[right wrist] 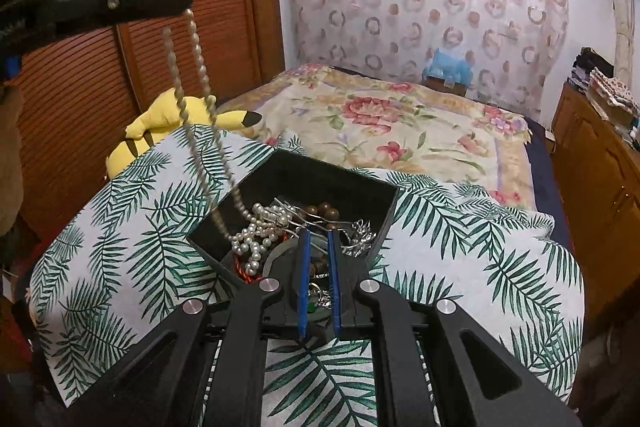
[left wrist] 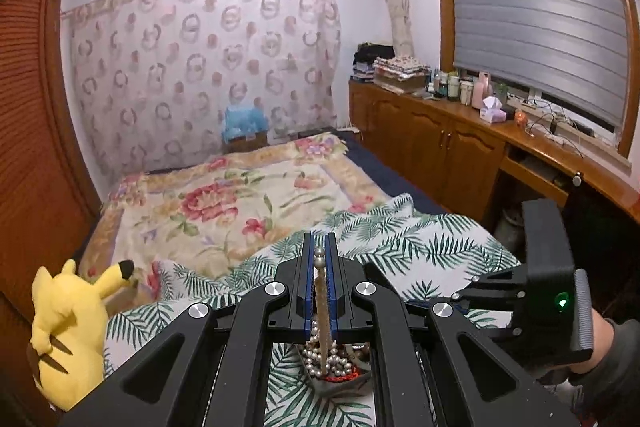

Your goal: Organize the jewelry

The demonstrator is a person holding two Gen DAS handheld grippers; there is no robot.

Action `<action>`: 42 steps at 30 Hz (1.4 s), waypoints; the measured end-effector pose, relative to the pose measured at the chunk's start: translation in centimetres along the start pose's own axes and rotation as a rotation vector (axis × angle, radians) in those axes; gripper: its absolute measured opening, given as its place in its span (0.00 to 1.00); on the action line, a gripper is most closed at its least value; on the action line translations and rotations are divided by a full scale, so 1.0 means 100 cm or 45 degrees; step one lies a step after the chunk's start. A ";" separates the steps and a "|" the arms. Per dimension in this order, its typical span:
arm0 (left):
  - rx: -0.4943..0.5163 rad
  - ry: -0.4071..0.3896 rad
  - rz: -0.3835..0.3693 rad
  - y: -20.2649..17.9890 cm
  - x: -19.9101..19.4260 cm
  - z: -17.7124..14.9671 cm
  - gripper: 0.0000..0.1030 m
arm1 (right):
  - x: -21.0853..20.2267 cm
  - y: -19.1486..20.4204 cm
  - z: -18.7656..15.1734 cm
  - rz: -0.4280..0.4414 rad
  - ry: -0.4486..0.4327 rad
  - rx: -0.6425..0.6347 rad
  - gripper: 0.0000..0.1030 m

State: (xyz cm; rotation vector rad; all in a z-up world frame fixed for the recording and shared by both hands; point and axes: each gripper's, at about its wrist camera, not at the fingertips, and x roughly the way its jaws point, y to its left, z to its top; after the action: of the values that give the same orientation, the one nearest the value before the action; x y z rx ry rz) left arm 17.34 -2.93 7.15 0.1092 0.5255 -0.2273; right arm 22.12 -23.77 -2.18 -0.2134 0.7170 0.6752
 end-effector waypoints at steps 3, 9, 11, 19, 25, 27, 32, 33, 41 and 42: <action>0.000 0.020 -0.001 -0.001 0.005 -0.005 0.04 | -0.001 0.000 -0.002 0.002 -0.002 -0.002 0.10; -0.015 0.032 -0.006 0.000 0.004 -0.020 0.38 | -0.012 0.004 -0.011 -0.024 -0.030 0.002 0.16; -0.030 0.047 -0.001 0.000 0.004 -0.028 0.42 | -0.017 0.006 -0.015 -0.032 -0.049 0.011 0.19; -0.072 0.067 0.041 0.002 -0.003 -0.058 0.83 | -0.036 0.011 -0.031 -0.074 -0.107 0.080 0.33; -0.122 0.060 0.050 0.002 -0.019 -0.071 0.92 | -0.051 0.014 -0.037 -0.126 -0.159 0.136 0.60; -0.122 0.060 0.064 0.000 -0.025 -0.074 0.92 | -0.058 0.017 -0.038 -0.154 -0.178 0.145 0.68; -0.157 0.020 0.075 -0.002 -0.040 -0.081 0.92 | -0.078 0.025 -0.041 -0.194 -0.242 0.159 0.80; -0.164 0.013 0.077 -0.003 -0.043 -0.082 0.92 | -0.082 0.028 -0.042 -0.201 -0.252 0.163 0.81; -0.186 0.006 0.136 -0.006 -0.059 -0.100 0.92 | -0.108 0.039 -0.057 -0.296 -0.333 0.224 0.97; -0.190 0.009 0.141 -0.005 -0.060 -0.102 0.92 | -0.108 0.039 -0.059 -0.304 -0.332 0.236 0.97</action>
State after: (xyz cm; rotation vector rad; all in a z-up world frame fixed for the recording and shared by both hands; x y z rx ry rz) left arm 7.22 -0.69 1.41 -0.0063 0.5397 -0.0789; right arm 10.50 -28.53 0.84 -0.0376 0.4903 0.3960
